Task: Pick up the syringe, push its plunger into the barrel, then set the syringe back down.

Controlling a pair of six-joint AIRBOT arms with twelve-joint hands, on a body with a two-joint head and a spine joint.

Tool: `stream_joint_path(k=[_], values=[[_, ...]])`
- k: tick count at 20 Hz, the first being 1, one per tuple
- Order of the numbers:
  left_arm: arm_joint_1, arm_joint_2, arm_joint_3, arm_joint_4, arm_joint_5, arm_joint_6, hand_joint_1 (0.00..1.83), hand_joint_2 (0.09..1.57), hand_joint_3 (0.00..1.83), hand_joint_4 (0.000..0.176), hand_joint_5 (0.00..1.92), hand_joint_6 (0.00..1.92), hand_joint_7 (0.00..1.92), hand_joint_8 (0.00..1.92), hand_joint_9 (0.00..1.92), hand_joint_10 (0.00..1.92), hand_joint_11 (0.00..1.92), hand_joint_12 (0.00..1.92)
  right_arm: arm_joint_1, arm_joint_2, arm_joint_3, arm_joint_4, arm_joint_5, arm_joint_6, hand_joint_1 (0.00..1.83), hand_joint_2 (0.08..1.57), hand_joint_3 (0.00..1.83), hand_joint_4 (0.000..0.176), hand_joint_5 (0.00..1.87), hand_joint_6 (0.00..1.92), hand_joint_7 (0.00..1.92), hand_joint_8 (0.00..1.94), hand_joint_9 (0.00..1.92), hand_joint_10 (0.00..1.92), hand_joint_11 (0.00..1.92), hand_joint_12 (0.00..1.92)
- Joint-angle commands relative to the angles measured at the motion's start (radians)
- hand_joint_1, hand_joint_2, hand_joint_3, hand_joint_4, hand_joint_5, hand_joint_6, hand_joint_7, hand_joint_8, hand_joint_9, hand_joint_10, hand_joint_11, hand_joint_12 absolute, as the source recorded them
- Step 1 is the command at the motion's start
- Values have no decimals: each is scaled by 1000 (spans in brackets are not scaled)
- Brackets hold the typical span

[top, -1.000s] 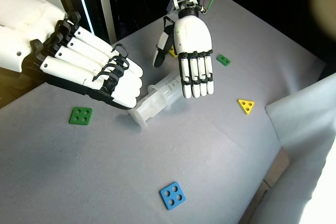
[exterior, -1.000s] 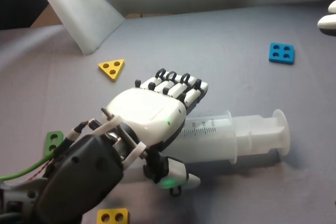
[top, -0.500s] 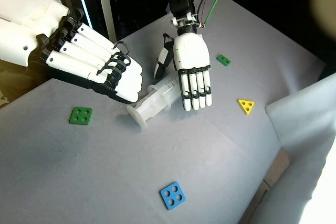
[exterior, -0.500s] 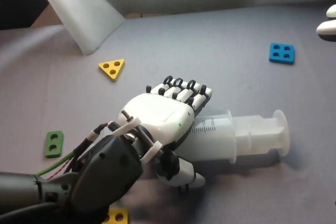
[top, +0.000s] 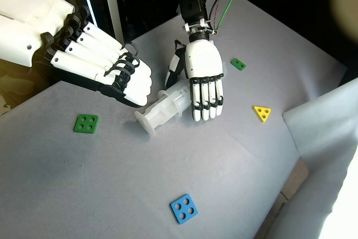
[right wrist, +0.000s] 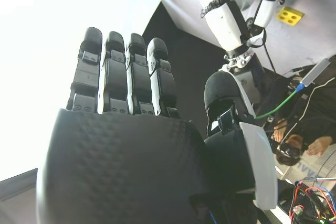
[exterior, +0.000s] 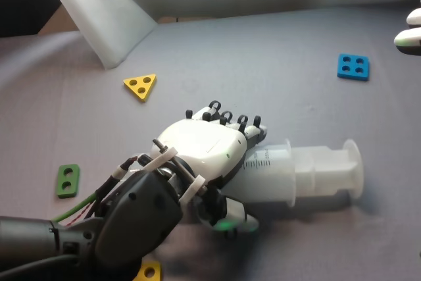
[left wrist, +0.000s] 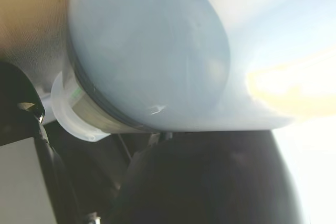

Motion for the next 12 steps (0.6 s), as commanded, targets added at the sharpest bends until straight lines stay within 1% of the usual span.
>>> stream_joint_path(k=[1,2,3,4,5,6,7,8,9,10,11,12], values=[[3,-6,4,46,-53,21,1102,1160,2,0,668,31,759,36,699,85,163,1048,18,3,-2,28,-54,45,0,1437,2,0,234,0,188,3,125,2,0,269],[3,-6,3,46,-54,22,1102,1160,2,0,668,31,759,36,699,85,163,1048,18,4,-2,28,-75,117,0,1437,2,0,234,0,188,3,125,2,0,269],[5,-6,3,46,-54,22,1185,1165,0,0,844,844,918,945,902,345,388,1207,18,4,-2,28,-100,204,0,1442,3,0,228,0,186,1,116,1,0,241],[6,-6,1,46,-54,24,1185,1165,0,0,844,844,918,945,902,345,388,1207,18,4,-2,28,-114,276,0,1442,3,0,228,0,186,1,116,1,0,241],[8,-6,-1,46,-58,24,1195,1188,0,0,831,1048,876,1255,852,770,480,1271,19,4,-3,28,-122,338,0,1443,3,0,223,0,174,0,107,0,0,234],[12,-5,-5,44,-65,24,1194,1208,0,0,785,1136,850,1370,766,1064,476,1364,18,5,-6,28,-133,391,0,1447,5,0,218,0,169,0,104,0,0,231],[13,-5,-6,43,-66,25,1191,1227,0,0,735,1199,831,1431,707,1230,454,1449,17,7,-9,28,-138,404,0,1447,5,0,228,4,178,4,111,3,0,231],[13,-5,-6,43,-66,25,1313,1229,2,0,680,1236,838,1375,669,1499,455,1477,17,7,-10,28,-141,409,0,1444,2,0,243,5,197,3,129,6,0,310],[13,-5,-6,43,-67,25,1313,1229,2,0,680,1236,838,1375,669,1499,455,1477,17,8,-11,28,-144,411,0,1444,2,0,243,5,197,3,129,6,0,310],[15,-5,-8,42,-69,25,1337,1230,2,0,623,1307,852,1318,685,1525,465,1481,16,14,-22,28,-161,438,0,1435,0,0,232,2,185,1,118,1,0,278],[17,-5,-10,42,-71,25,1340,1241,2,0,574,1377,836,1312,692,1543,481,1495,16,25,-38,28,-180,472,0,1425,0,0,224,0,175,0,109,0,0,253],[18,-4,-13,42,-75,25,1336,1256,1,0,536,1452,793,1357,691,1558,495,1519,14,35,-59,28,-202,501,0,1415,0,0,227,4,179,5,109,2,0,242]])
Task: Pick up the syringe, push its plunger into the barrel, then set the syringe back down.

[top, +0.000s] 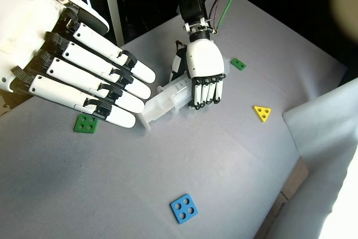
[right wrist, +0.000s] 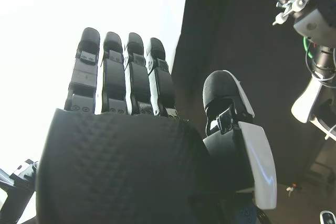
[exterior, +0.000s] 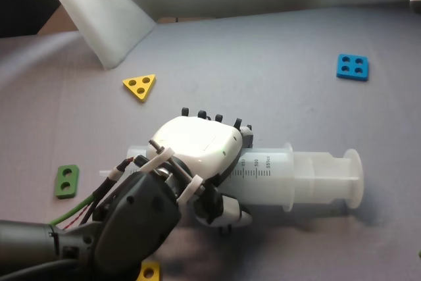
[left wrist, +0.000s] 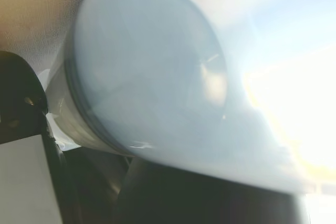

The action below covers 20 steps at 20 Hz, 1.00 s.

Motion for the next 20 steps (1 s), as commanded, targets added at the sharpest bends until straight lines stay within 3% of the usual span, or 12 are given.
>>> stream_joint_path(k=[1,2,6,7,9,12,20], values=[[7,-2,-8,39,-31,23,1333,1262,1,0,523,1486,779,1377,687,1559,506,1522,13,4,-15,21,-71,22,0,1413,0,0,228,4,181,6,113,4,0,239],[6,0,-11,39,-36,22,1331,1268,1,0,506,1509,767,1394,684,1560,504,1518,12,8,-26,21,-94,56,0,1412,0,0,224,3,180,5,116,5,0,238],[-16,10,-25,38,-62,-13,1327,1278,1,0,479,1524,754,1425,671,1576,485,1532,-8,15,-32,21,-131,404,0,1399,0,0,207,4,173,3,109,4,0,198],[-23,12,-29,38,-67,-20,1329,1274,0,0,494,1496,762,1423,671,1573,473,1531,-10,15,-36,21,-139,436,0,1387,0,0,213,3,182,1,123,6,0,267],[-42,19,-38,37,-71,-31,1333,1263,0,0,524,1473,777,1387,688,1554,465,1523,-19,17,-45,21,-147,544,0,1375,0,0,197,0,163,0,113,1,0,226],[-77,32,-57,24,-71,-51,1334,1257,0,0,544,1439,784,1379,690,1560,464,1529,-31,36,-53,21,-173,788,0,1364,0,0,175,0,143,2,98,1,0,190],[-184,84,-75,40,1,-64,1339,1246,0,0,579,1384,801,1354,701,1564,472,1565,-80,40,-70,21,-213,982,0,1353,0,0,181,3,150,3,110,2,0,189]])
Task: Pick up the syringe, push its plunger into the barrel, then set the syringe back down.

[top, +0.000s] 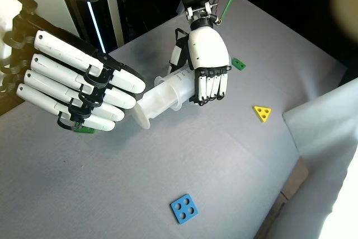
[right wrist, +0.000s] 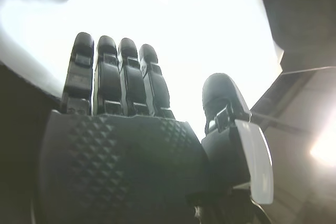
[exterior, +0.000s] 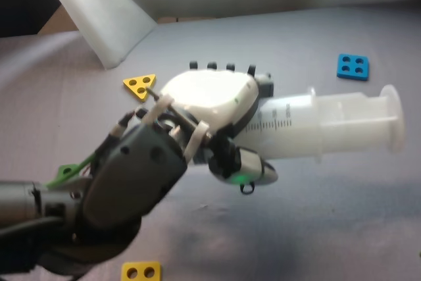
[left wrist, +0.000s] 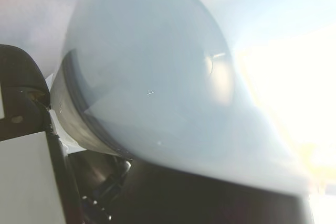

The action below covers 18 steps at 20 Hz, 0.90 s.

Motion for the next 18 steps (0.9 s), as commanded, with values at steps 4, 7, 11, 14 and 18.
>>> stream_joint_path(k=[4,7,11,14,18], values=[[-66,33,-3,93,12,4,1339,1246,0,0,590,1380,802,1366,689,1566,453,1598,5,2,-15,6,-77,176,0,1353,0,0,175,1,140,3,95,4,0,160],[-91,53,-6,106,52,5,1335,1254,0,0,578,1413,776,1399,685,1567,447,1589,-15,23,-44,6,-100,233,0,1355,0,0,174,1,136,0,93,1,0,162],[-101,68,-17,113,59,6,1339,1246,0,0,587,1375,797,1370,702,1554,466,1548,-44,26,-63,6,-105,278,0,1362,2,0,180,4,149,2,101,5,0,205],[-100,68,-20,120,72,7,1334,1259,1,0,550,1415,764,1418,692,1575,463,1566,-83,25,-73,6,-107,308,0,1366,3,0,188,6,147,1,101,4,0,210],[-92,67,-20,131,80,25,1331,1266,1,0,522,1470,767,1408,685,1574,452,1591,-149,25,-75,6,-35,457,0,1366,3,0,187,3,137,1,91,2,0,178]])
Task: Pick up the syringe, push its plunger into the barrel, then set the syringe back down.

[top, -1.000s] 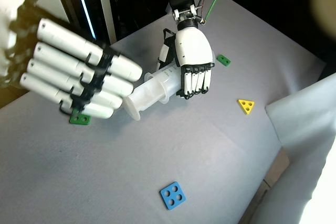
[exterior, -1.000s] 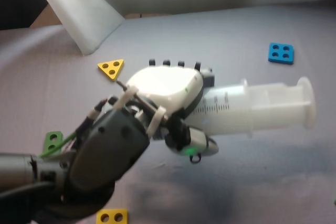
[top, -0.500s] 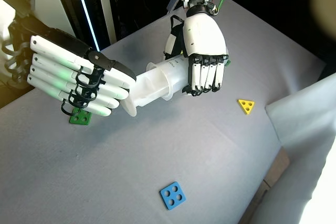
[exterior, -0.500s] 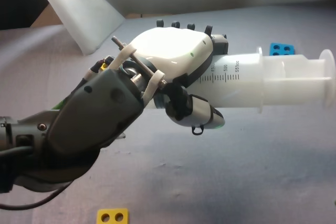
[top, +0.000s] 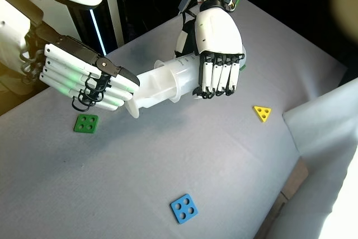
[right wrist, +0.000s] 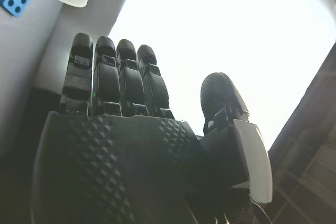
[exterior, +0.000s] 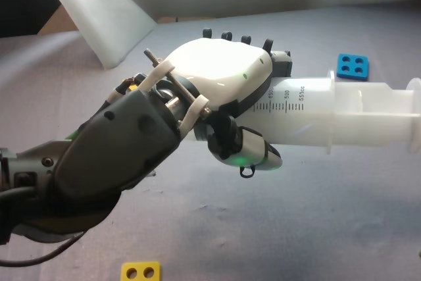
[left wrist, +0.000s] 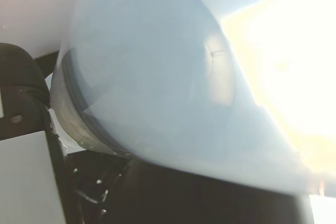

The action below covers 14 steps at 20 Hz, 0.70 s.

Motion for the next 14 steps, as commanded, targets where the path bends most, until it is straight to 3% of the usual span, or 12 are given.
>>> stream_joint_path(k=[1,8,14], values=[[-9,2,-3,63,-71,1,1327,1278,3,0,498,1491,731,1460,674,1602,449,1603,4,0,-4,1,-2,27,0,1366,2,0,170,1,136,1,95,3,0,197],[-5,-10,-3,60,-84,16,1329,1271,1,0,517,1480,752,1425,677,1594,466,1571,-51,-1,-7,1,1,37,0,1365,1,0,184,4,170,4,131,5,0,286],[-10,-11,-3,-7,-143,62,1331,1265,0,0,531,1463,767,1405,684,1578,455,1584,-55,-46,-6,0,-22,33,0,1369,1,0,182,2,165,0,132,3,0,314]])
